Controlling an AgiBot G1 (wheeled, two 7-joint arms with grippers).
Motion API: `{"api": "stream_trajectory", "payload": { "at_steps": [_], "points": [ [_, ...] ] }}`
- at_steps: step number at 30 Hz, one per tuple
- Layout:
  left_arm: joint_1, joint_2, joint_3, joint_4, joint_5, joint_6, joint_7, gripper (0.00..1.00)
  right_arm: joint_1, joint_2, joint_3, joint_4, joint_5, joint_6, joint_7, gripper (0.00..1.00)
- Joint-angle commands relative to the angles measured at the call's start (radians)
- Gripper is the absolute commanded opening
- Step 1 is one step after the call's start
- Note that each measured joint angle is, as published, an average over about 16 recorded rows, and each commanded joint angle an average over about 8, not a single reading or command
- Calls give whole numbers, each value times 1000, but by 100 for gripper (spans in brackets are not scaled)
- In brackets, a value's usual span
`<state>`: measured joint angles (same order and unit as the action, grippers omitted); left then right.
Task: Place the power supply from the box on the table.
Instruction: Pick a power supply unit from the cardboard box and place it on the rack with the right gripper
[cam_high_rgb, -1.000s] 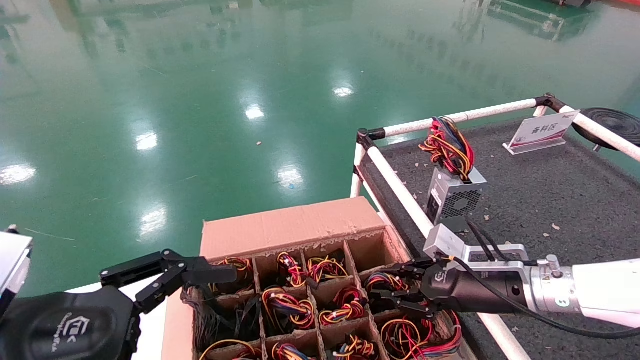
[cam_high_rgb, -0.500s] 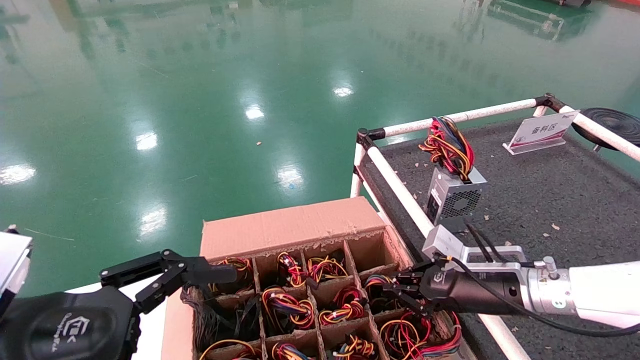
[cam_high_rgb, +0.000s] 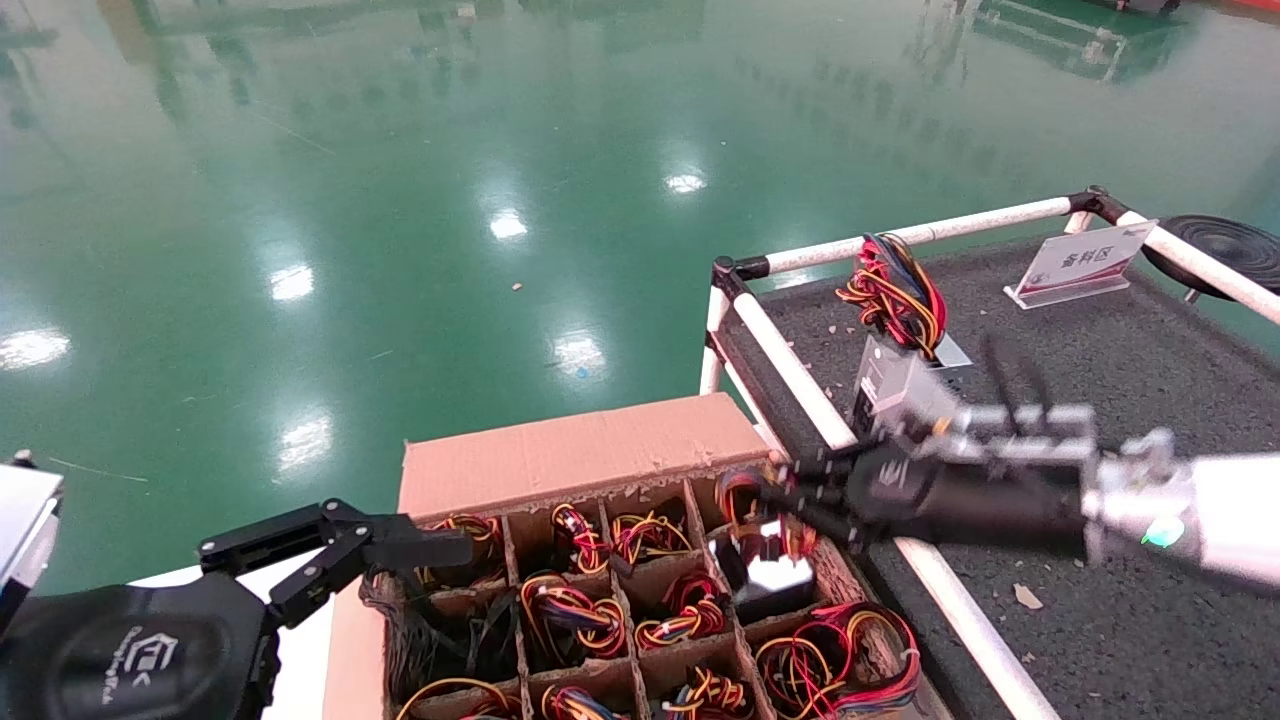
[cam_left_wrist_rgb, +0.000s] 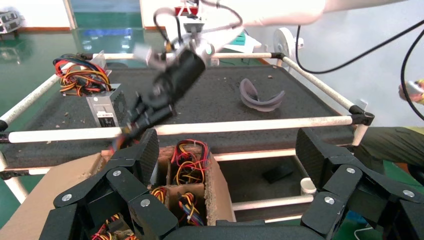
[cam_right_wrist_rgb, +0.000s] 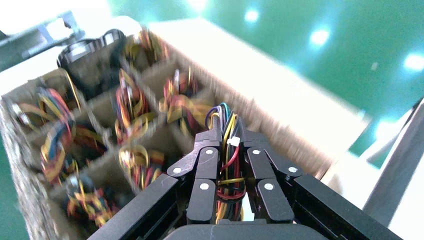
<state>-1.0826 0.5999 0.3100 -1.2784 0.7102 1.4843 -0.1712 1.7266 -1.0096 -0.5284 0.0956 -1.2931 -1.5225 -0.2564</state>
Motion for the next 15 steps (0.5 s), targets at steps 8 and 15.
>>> {"api": "stream_trajectory", "payload": {
  "at_steps": [8,15],
  "points": [
    [0,0,0,0,0,0,0,100,122,70,23,93,55,-67,76,0],
    [0,0,1,0,0,0,0,100,189,171,34,234,148,-73,197,0]
  ]
}}
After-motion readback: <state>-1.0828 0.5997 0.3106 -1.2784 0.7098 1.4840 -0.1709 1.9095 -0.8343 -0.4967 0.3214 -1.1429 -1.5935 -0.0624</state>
